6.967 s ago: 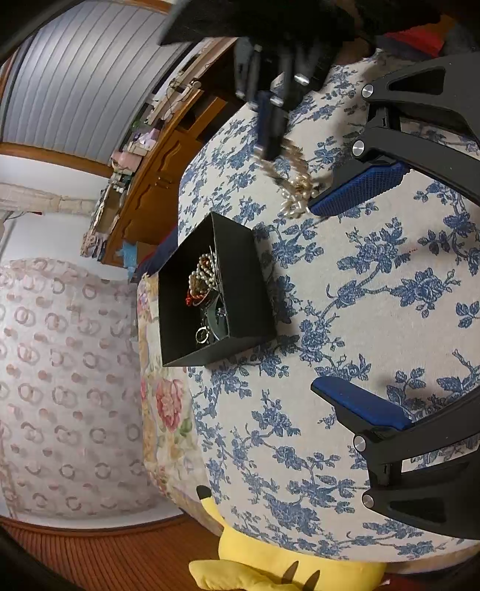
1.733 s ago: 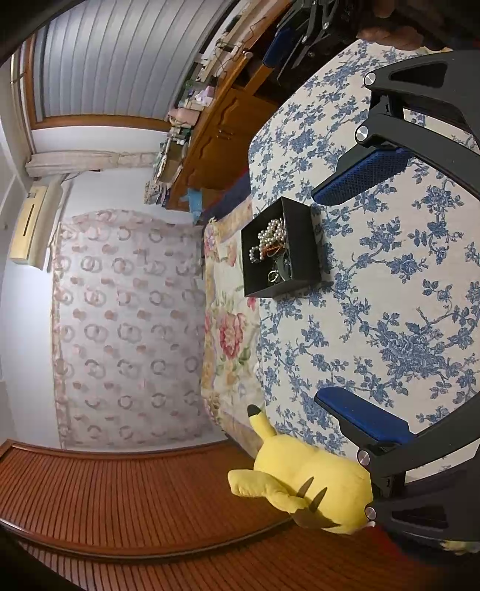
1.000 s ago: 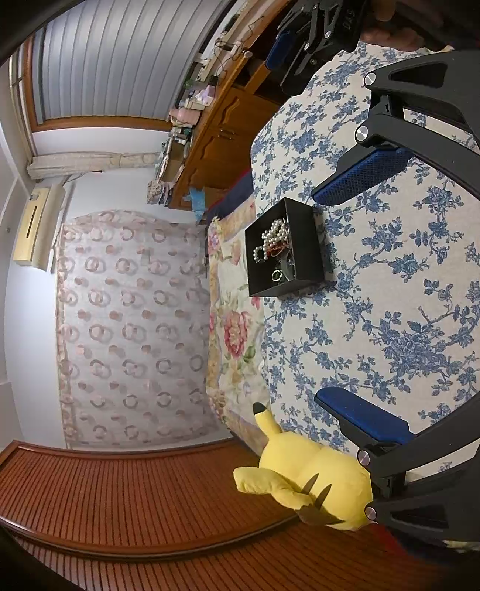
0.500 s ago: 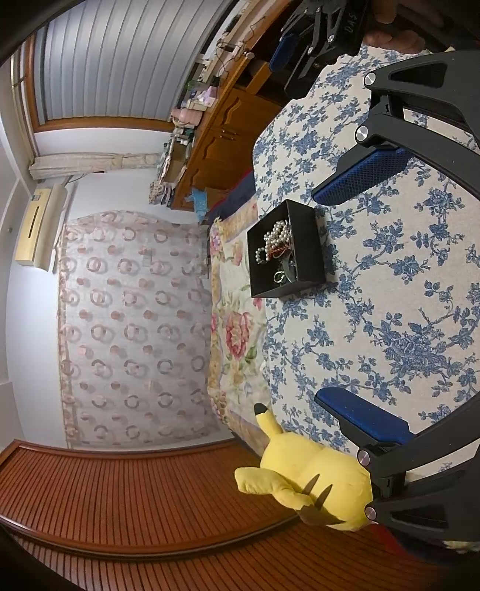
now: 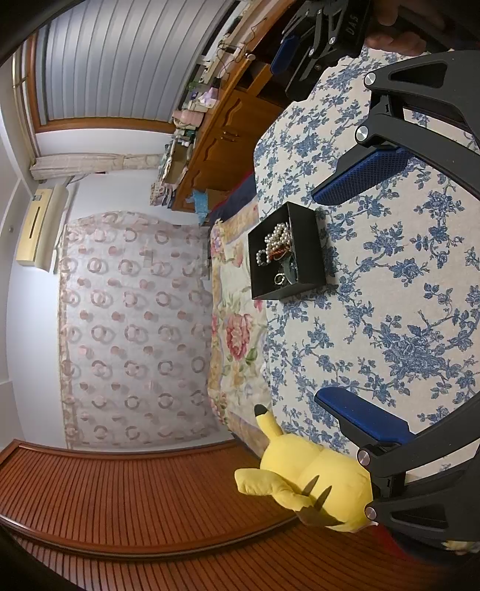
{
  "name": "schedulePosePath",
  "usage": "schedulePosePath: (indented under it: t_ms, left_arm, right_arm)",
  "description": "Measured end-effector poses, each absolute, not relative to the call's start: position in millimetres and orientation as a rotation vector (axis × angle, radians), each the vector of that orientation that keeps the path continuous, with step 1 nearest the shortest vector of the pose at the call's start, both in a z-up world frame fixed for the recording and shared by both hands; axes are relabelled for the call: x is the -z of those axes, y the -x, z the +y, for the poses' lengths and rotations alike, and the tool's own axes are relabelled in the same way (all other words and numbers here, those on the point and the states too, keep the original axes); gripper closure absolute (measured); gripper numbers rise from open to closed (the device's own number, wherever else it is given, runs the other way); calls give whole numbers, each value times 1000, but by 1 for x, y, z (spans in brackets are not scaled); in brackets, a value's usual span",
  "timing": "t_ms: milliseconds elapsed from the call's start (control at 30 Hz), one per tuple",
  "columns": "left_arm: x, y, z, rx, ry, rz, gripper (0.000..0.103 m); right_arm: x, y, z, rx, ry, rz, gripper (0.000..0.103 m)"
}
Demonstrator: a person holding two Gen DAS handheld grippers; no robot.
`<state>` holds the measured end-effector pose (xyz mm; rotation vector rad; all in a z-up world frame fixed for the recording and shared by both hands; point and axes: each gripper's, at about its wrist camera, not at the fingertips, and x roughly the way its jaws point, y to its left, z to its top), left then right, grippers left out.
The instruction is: Organize jewelry
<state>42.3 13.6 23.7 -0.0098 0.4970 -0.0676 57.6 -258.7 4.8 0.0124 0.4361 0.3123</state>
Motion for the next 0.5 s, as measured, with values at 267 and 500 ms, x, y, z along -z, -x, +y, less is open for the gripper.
schedulePosePath:
  t_ms: [267,500]
  left_arm:
    - [-26,-41,11,60,7,493,8]
    - [-26,-40,11,60,10,494,8]
  right_arm:
    - [-2,-58,-258,-318,-17,439,3]
    - [1,-57,-255,-314,-15,442,3]
